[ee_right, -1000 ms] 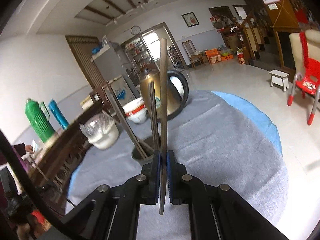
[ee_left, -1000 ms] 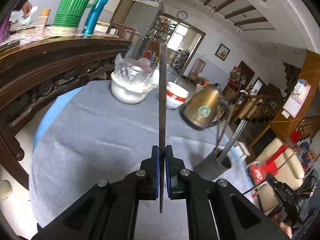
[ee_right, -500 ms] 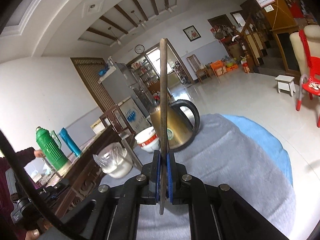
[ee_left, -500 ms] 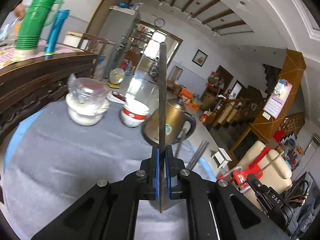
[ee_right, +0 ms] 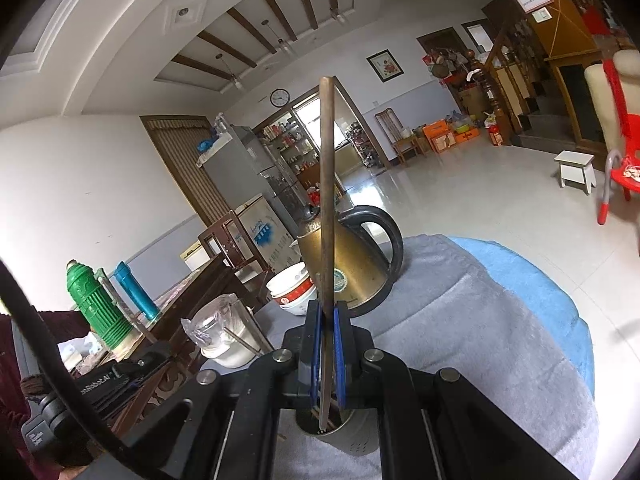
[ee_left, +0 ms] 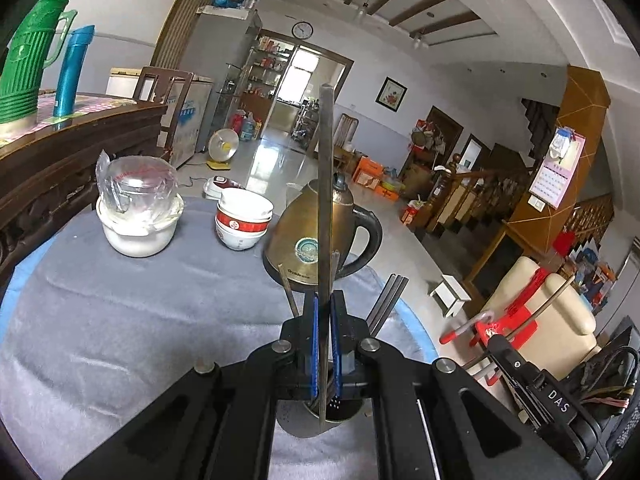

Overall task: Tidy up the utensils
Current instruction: 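Lower both chopsticks into the holder cup and open both tools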

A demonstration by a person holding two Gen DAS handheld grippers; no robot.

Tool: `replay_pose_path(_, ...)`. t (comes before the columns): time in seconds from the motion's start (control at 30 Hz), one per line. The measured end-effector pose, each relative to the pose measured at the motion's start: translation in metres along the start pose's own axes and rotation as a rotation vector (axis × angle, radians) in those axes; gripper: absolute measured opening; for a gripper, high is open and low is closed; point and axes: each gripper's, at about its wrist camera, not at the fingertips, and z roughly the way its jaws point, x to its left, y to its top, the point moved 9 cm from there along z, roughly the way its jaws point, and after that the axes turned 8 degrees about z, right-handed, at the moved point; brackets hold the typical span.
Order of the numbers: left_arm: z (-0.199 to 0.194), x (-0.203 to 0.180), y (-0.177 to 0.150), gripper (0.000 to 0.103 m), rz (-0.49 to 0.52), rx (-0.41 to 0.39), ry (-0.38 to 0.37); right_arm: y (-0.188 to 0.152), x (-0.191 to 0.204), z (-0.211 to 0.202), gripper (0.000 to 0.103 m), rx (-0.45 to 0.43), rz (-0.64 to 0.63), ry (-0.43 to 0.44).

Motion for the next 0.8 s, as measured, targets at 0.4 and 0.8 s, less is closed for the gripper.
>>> replay_pose_path(0.4,0.01,-0.002,0.005,0.006,-0.008,0.003,-0.01,0.005,-0.001,0.011,0.007,0.005,-0.007,-0.006)
replay_pose_path(0.8,0.018,-0.003,0.013,0.006,-0.022,-0.021,-0.028,0.003,0.01,0.024,0.007,0.007,-0.042,0.0)
